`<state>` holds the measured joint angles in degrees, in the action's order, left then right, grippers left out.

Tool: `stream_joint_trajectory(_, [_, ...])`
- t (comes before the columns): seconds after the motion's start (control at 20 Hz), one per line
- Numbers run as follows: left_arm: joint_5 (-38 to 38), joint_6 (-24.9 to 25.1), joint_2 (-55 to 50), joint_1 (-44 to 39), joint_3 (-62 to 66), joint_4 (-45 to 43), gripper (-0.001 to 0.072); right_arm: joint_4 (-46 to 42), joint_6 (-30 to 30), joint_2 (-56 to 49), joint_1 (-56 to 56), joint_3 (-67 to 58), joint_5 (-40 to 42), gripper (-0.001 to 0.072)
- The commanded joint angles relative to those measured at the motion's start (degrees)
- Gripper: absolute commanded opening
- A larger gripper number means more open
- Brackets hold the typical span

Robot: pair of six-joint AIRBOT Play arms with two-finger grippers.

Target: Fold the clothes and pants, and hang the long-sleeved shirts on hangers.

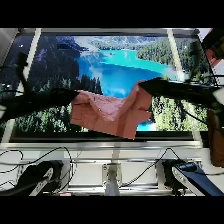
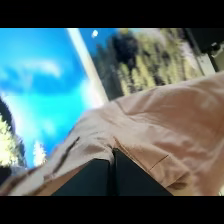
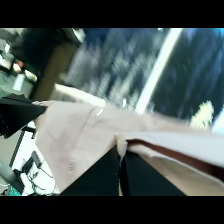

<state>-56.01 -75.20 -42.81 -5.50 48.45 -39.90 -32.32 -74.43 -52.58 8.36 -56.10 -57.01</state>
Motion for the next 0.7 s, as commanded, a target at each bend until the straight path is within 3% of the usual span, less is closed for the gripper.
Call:
stream_joint_trajectory(0.0, [15.56,-0.44,-10.03,0.00,-8.33,3.15,0.0013,-2.43,-0.50,-12.81,8.57,3.28,16.09,0.0010])
stream_joint_trajectory(0.15, [24.87,-0.37,-18.05,0.04,-8.33,3.13,0.0014,-1.27,-0.76,-19.23,9.99,3.28,24.85,0.0010])
stream_joint_trajectory(0.35, [27.41,5.86,-20.65,2.16,-8.33,2.86,0.0013,-1.42,-0.98,-19.93,9.77,3.28,24.70,0.0010])
stream_joint_trajectory(0.45, [22.80,7.74,-20.61,4.59,-8.28,2.86,0.0013,-2.62,-0.98,-19.93,9.77,3.28,17.79,0.0010])
stream_joint_trajectory(0.65, [2.51,11.96,-19.21,12.96,-8.28,-3.37,0.0013,-11.82,-0.42,-19.93,9.92,3.30,-0.48,0.0009])
